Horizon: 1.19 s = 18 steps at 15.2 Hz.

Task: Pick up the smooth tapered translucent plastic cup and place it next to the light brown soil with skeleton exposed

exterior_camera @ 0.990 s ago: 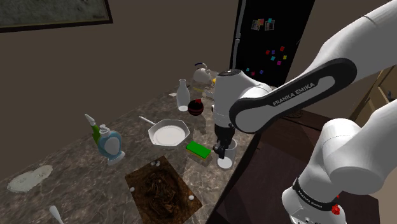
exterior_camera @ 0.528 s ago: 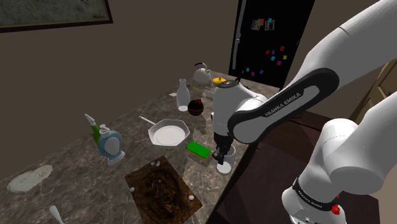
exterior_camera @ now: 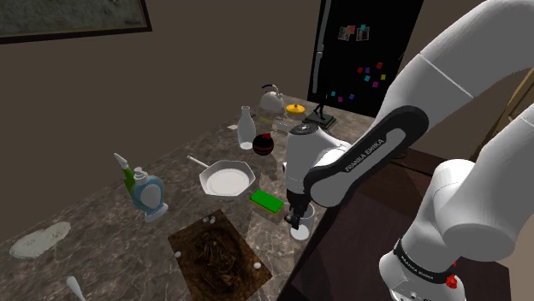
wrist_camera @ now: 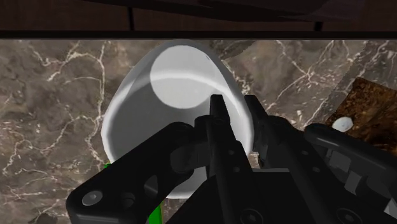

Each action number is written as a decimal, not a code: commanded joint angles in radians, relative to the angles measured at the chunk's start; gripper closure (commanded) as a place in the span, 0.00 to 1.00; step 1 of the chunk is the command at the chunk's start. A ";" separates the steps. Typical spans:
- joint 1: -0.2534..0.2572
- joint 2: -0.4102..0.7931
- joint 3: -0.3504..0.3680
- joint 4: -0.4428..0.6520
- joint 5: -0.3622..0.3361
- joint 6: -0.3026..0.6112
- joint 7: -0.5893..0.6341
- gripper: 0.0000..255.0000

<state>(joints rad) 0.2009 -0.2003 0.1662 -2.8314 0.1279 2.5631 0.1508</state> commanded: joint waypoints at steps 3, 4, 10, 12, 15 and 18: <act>-0.003 0.075 0.003 -0.007 -0.006 0.083 0.002 1.00; -0.003 0.075 0.003 -0.007 -0.006 0.083 0.002 1.00; -0.003 0.075 0.003 -0.007 -0.006 0.083 0.002 1.00; -0.003 0.075 0.003 -0.007 -0.006 0.083 0.002 0.00; -0.003 0.075 0.003 -0.007 -0.006 0.083 0.002 0.00; -0.002 0.031 0.001 -0.002 -0.003 0.034 0.000 0.00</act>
<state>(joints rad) 0.1987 -0.1512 0.1685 -2.8364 0.1244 2.6199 0.1522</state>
